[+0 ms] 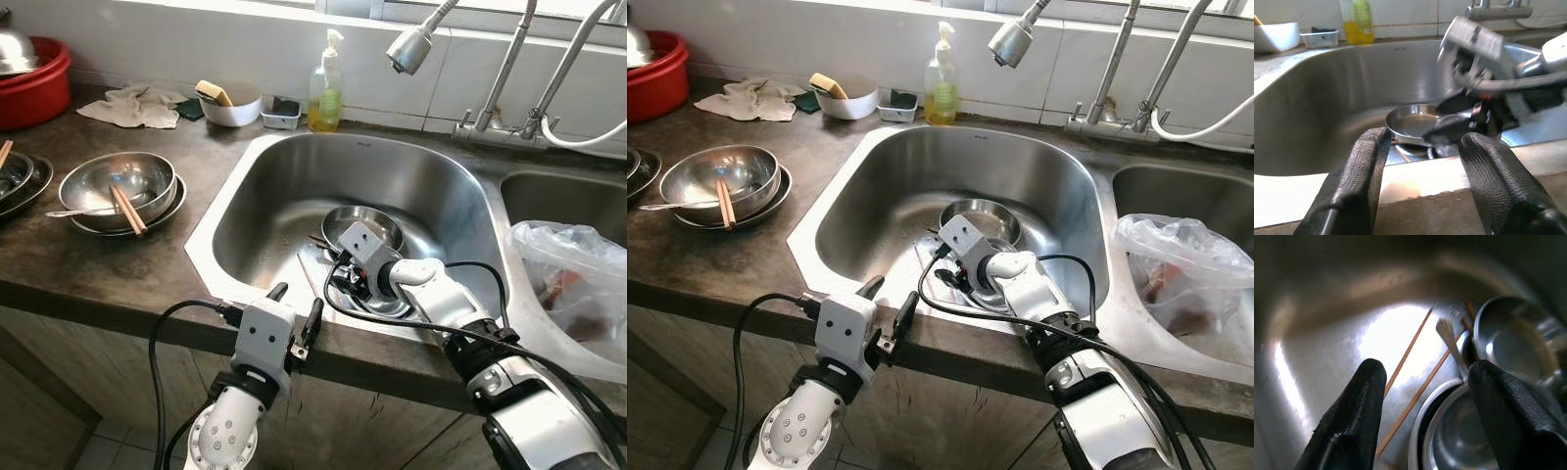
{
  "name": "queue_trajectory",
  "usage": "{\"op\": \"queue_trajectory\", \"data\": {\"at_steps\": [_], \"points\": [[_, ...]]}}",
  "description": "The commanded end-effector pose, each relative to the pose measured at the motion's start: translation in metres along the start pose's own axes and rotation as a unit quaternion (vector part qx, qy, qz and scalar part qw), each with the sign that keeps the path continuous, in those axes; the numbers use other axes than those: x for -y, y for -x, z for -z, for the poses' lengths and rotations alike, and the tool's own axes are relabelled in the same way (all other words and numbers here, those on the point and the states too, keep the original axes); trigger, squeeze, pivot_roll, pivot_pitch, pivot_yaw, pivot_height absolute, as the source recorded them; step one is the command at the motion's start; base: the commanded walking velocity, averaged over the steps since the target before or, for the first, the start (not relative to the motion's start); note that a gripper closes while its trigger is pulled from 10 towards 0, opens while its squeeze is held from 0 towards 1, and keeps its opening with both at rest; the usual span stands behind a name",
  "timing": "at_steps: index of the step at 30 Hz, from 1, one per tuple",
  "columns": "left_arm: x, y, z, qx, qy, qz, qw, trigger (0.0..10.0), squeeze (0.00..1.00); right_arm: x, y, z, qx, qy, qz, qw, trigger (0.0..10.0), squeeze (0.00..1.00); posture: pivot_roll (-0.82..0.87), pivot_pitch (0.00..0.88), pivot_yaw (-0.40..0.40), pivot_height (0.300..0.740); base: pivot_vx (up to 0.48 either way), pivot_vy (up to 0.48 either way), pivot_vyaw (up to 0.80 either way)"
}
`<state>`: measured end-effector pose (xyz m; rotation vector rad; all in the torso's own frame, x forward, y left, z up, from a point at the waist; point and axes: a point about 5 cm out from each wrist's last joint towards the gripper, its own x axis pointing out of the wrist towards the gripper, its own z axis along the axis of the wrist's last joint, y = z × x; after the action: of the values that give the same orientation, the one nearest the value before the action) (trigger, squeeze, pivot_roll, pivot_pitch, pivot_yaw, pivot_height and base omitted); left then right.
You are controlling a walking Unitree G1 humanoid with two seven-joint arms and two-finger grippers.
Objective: Kitchen organization
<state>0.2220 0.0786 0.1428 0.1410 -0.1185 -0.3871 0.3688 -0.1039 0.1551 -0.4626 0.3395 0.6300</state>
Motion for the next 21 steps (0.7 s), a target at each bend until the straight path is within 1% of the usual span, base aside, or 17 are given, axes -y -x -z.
{"op": "queue_trajectory", "data": {"at_steps": [1, 2, 5, 7, 8, 12, 14, 16, 17, 18, 19, 20, 21], "points": [[0.000, -0.001, 0.001, 0.001, 0.000, 0.002, 1.000, 10.0, 0.00, 0.007, 0.007, -0.006, 0.021, -0.012, 0.024, 0.999, 10.0, 0.00, 0.08, 0.040, -0.078, 0.740, 0.000, 0.000, 0.00], [0.000, -0.002, 0.001, 0.002, -0.002, 0.002, 1.000, 10.0, 0.00, 0.010, 0.010, -0.011, 0.048, -0.019, 0.035, 0.998, 10.0, 0.00, 0.08, 0.034, -0.077, 0.740, 0.000, 0.000, 0.00], [-0.002, -0.004, 0.002, 0.001, -0.003, 0.002, 1.000, 10.0, 0.00, 0.012, 0.014, -0.016, 0.075, -0.035, 0.047, 0.995, 10.0, 0.00, 0.08, 0.023, -0.071, 0.740, 0.000, 0.000, 0.00], [-0.003, -0.005, 0.004, -0.001, -0.007, 0.000, 1.000, 10.0, 0.00, 0.014, 0.022, -0.022, 0.115, -0.037, 0.072, 0.990, 10.0, 0.00, 0.08, 0.013, -0.067, 0.740, 0.000, 0.000, 0.00], [-0.003, -0.005, 0.004, -0.001, -0.007, 0.000, 1.000, 10.0, 0.00, 0.014, 0.022, -0.022, 0.115, -0.037, 0.072, 0.990, 10.0, 0.00, 0.08, 0.013, -0.067, 0.740, 0.000, 0.000, 0.00], [-0.005, -0.006, 0.006, -0.002, -0.008, 0.000, 1.000, 10.0, 0.00, 0.016, 0.043, -0.025, 0.171, -0.070, 0.131, 0.974, 10.0, 0.00, 0.07, 0.000, -0.062, 0.740, 0.000, 0.000, 0.00], [-0.007, -0.007, 0.006, -0.002, -0.002, -0.001, 1.000, 10.0, 0.00, 0.006, 0.059, -0.027, 0.226, -0.095, 0.151, 0.957, 10.0, 0.00, 0.05, 0.000, -0.046, 0.740, 0.000, 0.000, 0.00], [-0.007, -0.007, 0.006, -0.001, -0.001, 0.000, 1.000, 10.0, 0.00, 0.004, 0.061, -0.026, 0.230, -0.100, 0.153, 0.956, 10.0, 0.00, 0.05, 0.000, -0.046, 0.740, 0.000, 0.000, 0.00], [-0.006, -0.009, 0.003, 0.004, -0.001, 0.005, 1.000, 10.0, 0.00, -0.001, 0.068, -0.023, 0.243, -0.115, 0.164, 0.949, 10.0, 0.00, 0.05, 0.000, -0.040, 0.740, 0.000, 0.000, 0.00], [-0.006, -0.009, 0.003, 0.004, -0.001, 0.005, 1.000, 10.0, 0.00, -0.001, 0.068, -0.023, 0.243, -0.115, 0.164, 0.949, 10.0, 0.00, 0.05, 0.000, -0.040, 0.740, 0.000, 0.000, 0.00], [-0.006, -0.010, 0.002, 0.006, -0.001, 0.007, 1.000, 10.0, 0.00, -0.003, 0.070, -0.022, 0.246, -0.122, 0.169, 0.946, 10.0, 0.00, 0.05, 0.000, -0.040, 0.740, 0.000, 0.000, 0.00], [-0.006, -0.011, 0.001, 0.008, -0.001, 0.008, 1.000, 10.0, 0.00, -0.009, 0.078, -0.021, 0.261, -0.129, 0.182, 0.939, 10.0, 0.00, 0.05, 0.000, -0.036, 0.740, 0.000, 0.000, 0.00], [-0.006, -0.011, 0.001, 0.008, -0.001, 0.008, 1.000, 10.0, 0.00, -0.009, 0.078, -0.021, 0.261, -0.129, 0.182, 0.939, 10.0, 0.00, 0.05, 0.000, -0.036, 0.740, 0.000, 0.000, 0.00]]}}
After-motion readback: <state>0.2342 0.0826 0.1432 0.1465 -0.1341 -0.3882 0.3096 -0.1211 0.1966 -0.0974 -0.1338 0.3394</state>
